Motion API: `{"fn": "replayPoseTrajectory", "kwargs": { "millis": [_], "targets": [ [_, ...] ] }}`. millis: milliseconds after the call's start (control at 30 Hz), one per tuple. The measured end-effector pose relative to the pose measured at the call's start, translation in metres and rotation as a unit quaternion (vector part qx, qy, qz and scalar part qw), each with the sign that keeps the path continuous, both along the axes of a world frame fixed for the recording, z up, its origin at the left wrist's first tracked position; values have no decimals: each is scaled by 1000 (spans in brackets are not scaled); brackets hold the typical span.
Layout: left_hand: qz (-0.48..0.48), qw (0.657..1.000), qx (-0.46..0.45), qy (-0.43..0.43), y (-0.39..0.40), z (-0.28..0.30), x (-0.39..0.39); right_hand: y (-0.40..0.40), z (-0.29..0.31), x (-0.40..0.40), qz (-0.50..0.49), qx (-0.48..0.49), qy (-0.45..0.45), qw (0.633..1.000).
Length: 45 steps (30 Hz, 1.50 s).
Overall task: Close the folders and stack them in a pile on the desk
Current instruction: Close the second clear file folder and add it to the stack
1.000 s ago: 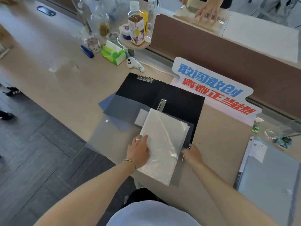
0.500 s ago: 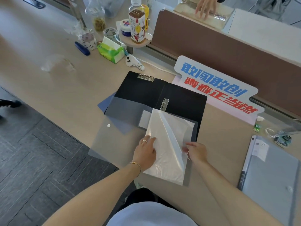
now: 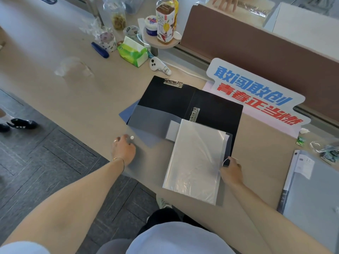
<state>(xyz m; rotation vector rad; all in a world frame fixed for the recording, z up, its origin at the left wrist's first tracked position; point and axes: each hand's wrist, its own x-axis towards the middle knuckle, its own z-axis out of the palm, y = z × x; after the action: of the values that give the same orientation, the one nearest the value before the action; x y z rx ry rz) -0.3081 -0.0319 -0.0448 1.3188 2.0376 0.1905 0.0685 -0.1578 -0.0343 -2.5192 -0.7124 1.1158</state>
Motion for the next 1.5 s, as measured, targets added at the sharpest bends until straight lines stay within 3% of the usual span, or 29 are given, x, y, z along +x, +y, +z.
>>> {"fn": "replayPoseTrajectory", "kwargs": {
  "millis": [333,467,567,833,967,1200,1333,1500],
  "targets": [
    [11,998,-18,-52,-8,8,-5,-4,-4,-2,6,-14,-6,1000],
    [116,990,23,-73,-8,24,3,-4,-2,4,-12,-4,14,1000],
    [137,987,71,-43,-6,50,7,-2,0,10,-8,-1,22,1000],
    [-4,993,116,-3,-11,123,43,-7,5,24,29,39,55,997],
    [-96,988,119,23,-24,150,83,-10,-1,34,142,1,28,989],
    [-167,982,63,-64,-67,152,177,-31,6,41,316,-26,-45,947],
    [-198,977,-20,-81,-88,130,220,-48,7,57,310,-40,-63,948],
    [-196,976,-29,-90,-110,96,263,-59,3,87,256,-18,-1,967]
  ]
}}
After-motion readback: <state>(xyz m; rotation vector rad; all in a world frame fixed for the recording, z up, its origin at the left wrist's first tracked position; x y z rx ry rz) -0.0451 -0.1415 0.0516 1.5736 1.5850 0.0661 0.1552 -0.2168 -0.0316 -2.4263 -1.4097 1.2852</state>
